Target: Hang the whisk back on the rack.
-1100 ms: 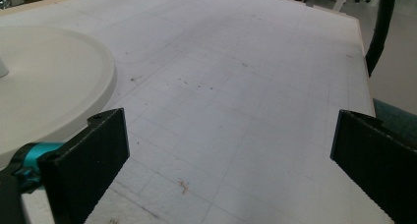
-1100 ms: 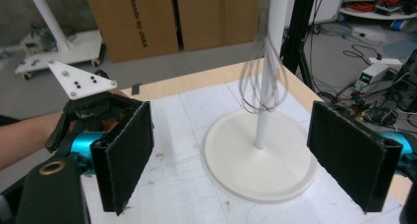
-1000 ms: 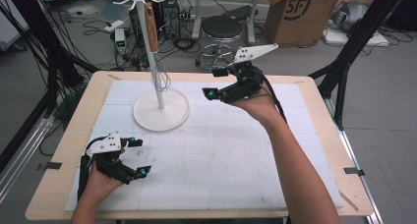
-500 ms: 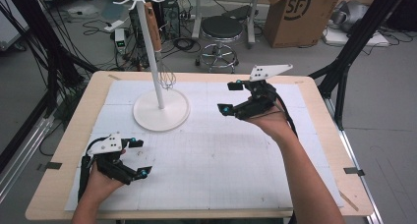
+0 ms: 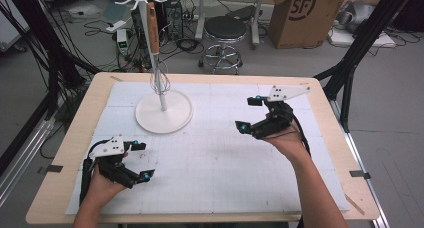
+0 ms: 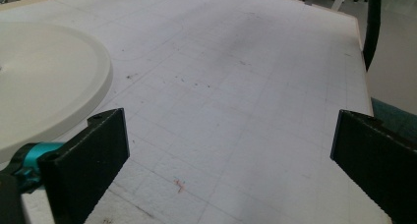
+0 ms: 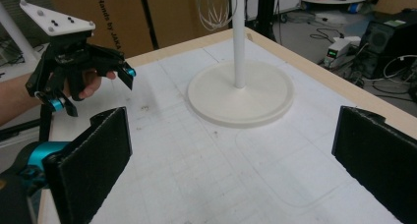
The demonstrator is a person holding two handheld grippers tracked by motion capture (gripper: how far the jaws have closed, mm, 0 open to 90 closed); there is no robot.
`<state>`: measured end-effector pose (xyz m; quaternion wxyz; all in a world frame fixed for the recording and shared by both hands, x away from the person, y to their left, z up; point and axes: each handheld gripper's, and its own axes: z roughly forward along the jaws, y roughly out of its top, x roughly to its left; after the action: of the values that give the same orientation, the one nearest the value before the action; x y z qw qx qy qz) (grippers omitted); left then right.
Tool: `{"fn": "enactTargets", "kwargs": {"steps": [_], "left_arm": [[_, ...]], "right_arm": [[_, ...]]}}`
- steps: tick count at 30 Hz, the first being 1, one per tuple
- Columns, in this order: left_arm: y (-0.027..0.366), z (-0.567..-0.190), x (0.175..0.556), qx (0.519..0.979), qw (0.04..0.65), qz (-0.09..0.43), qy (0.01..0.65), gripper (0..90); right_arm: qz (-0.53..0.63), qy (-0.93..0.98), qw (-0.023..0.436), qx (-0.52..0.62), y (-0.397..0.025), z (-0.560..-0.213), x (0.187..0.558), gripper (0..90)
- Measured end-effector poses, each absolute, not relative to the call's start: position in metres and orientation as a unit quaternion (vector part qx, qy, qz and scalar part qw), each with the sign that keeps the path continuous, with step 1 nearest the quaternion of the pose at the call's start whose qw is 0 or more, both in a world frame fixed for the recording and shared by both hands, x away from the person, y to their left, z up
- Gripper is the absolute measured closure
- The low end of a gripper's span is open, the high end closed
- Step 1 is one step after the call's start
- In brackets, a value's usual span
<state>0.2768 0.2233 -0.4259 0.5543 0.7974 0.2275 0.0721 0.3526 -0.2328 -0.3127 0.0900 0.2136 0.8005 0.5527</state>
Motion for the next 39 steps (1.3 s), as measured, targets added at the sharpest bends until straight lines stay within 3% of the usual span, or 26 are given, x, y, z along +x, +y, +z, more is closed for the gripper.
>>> {"fn": "enactTargets", "kwargs": {"steps": [39], "left_arm": [[0.224, -0.426, 0.278, 0.795, 0.558, 0.072, 0.230, 1.7]], "right_arm": [[0.546, 0.786, 0.104, 0.271, -0.283, -0.393, 0.311, 0.6]]}}
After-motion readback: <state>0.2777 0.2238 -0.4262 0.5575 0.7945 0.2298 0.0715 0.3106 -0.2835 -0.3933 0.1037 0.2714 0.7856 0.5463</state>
